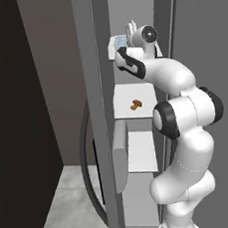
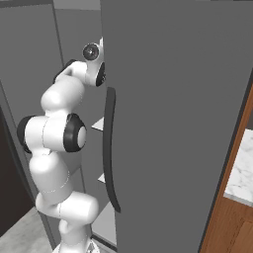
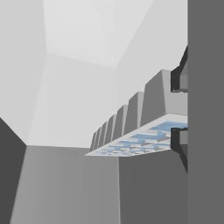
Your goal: Open the freezer door, pick up the ice cube tray from the freezer, and place it on the dining counter.
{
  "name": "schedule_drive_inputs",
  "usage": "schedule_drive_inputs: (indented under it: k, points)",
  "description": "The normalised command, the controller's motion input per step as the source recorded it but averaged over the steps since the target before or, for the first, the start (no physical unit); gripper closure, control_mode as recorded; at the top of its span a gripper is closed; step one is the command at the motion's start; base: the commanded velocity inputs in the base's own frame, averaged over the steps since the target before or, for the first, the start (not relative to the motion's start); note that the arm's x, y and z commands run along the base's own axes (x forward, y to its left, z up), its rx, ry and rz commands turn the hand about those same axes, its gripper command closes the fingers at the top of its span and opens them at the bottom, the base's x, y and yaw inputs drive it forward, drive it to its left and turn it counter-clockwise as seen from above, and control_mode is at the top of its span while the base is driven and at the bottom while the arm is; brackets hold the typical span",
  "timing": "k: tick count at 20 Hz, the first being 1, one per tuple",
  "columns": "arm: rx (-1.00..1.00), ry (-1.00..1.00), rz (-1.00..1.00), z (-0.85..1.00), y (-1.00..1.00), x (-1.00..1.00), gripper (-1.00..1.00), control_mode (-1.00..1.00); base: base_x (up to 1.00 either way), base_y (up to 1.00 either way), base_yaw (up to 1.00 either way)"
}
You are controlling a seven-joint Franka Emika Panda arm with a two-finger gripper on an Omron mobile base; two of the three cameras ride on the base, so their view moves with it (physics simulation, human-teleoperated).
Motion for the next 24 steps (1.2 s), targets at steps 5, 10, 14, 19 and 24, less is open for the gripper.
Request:
schedule_drive_inputs:
  k: [5,10,14,19,24]
  points:
    - [0.0,0.0,0.0,0.0,0.0,0.0,1.0,-1.0,0.0,0.0,0.0]
    - [0.0,-0.01,0.0,0.0,0.0,-0.31,1.0,-1.0,0.0,0.0,0.0]
    - [0.0,-0.02,0.0,0.03,0.0,-0.37,1.0,-1.0,0.0,0.0,0.0]
    - [0.0,-0.04,0.0,0.17,0.0,-0.44,1.0,-1.0,0.0,0.0,0.0]
    - [0.0,-0.08,0.01,0.31,0.01,-0.52,1.0,-1.0,0.0,0.0,0.0]
